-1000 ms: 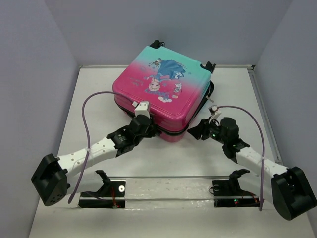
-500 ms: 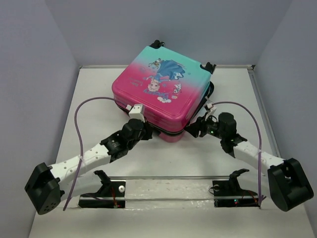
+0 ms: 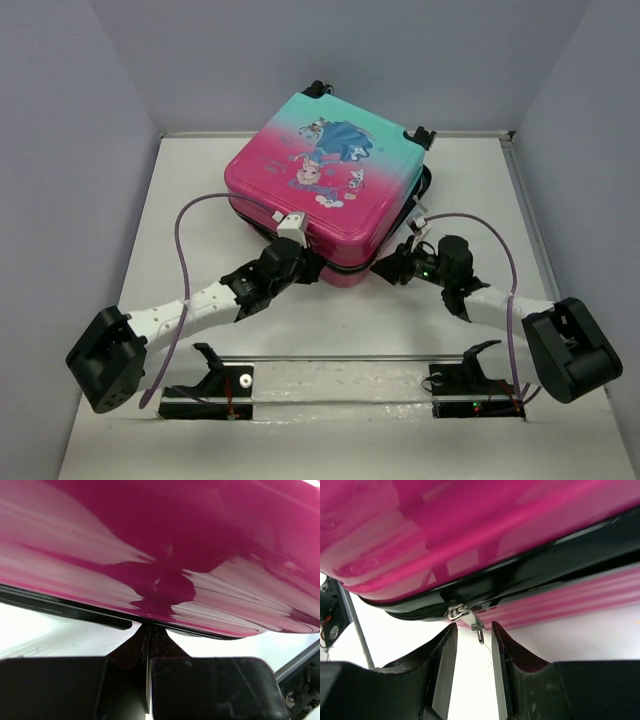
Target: Pack the luggage
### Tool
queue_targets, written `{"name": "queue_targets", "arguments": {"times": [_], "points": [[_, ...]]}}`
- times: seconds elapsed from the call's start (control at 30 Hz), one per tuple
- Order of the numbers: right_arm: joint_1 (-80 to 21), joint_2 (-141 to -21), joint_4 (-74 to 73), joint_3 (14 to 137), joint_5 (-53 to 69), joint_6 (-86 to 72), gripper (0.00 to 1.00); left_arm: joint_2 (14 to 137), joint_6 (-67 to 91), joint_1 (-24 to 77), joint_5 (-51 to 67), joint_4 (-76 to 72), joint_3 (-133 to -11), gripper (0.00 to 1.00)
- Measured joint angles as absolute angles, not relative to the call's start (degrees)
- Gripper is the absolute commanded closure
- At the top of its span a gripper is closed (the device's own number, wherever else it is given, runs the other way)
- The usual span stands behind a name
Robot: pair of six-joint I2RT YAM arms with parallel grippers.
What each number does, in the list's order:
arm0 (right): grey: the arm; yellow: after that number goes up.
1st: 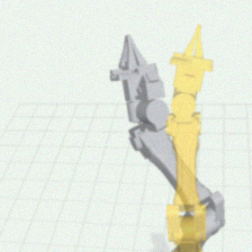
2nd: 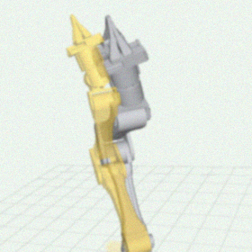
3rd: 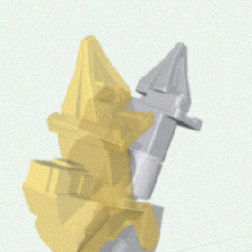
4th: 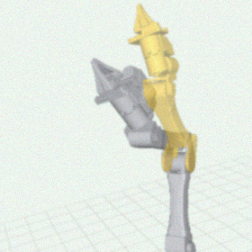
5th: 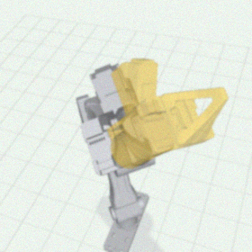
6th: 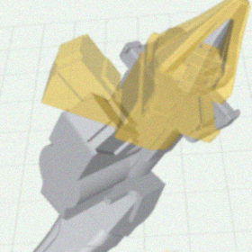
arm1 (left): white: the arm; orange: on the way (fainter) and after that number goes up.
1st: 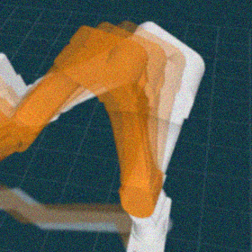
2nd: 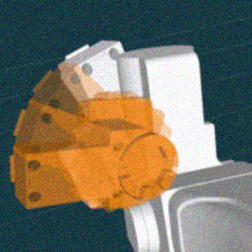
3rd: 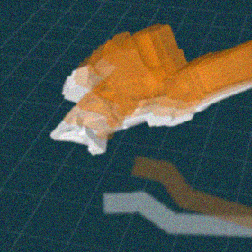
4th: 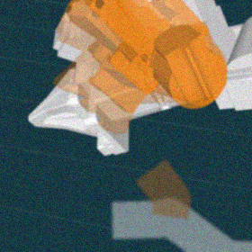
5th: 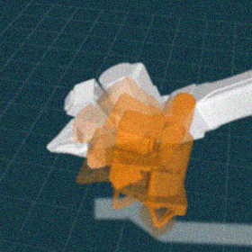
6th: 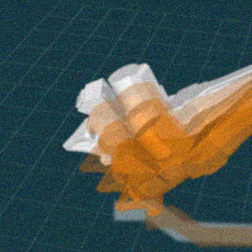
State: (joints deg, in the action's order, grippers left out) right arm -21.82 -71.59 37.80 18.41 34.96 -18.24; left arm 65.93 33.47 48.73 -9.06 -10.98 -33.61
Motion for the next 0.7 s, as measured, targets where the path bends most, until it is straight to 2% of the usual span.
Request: {"name": "queue_targets", "arguments": {"times": [0.1,0.3,0.37,0.4,0.57,0.7], "points": [[-21.8,-71.3,38.2,17.2,34.9,-18.9,0.46,67.6,33.3,48.8,-8.2,-11.9,-34.5,0.91],[-21.7,-74.8,38.7,18.0,34.9,-18.5,0.45,69.2,32.9,49.3,-7.5,-12.3,-35.6,0.91],[-21.8,-76.7,38.4,18.8,34.5,-17.8,0.51,69.2,32.8,49.3,-7.5,-12.3,-35.6,0.91],[-21.8,-77.3,38.3,19.0,34.5,-17.7,0.58,69.2,32.8,49.3,-7.5,-12.3,-35.6,0.91],[-22.2,-76.9,38.8,18.9,35.2,-18.0,0.65,69.2,32.8,49.4,-7.4,-12.3,-35.6,0.91],[-22.2,-73.8,37.7,18.0,32.7,-17.9,0.65,69.4,32.8,49.6,-7.3,-12.6,-35.6,0.92]]}}
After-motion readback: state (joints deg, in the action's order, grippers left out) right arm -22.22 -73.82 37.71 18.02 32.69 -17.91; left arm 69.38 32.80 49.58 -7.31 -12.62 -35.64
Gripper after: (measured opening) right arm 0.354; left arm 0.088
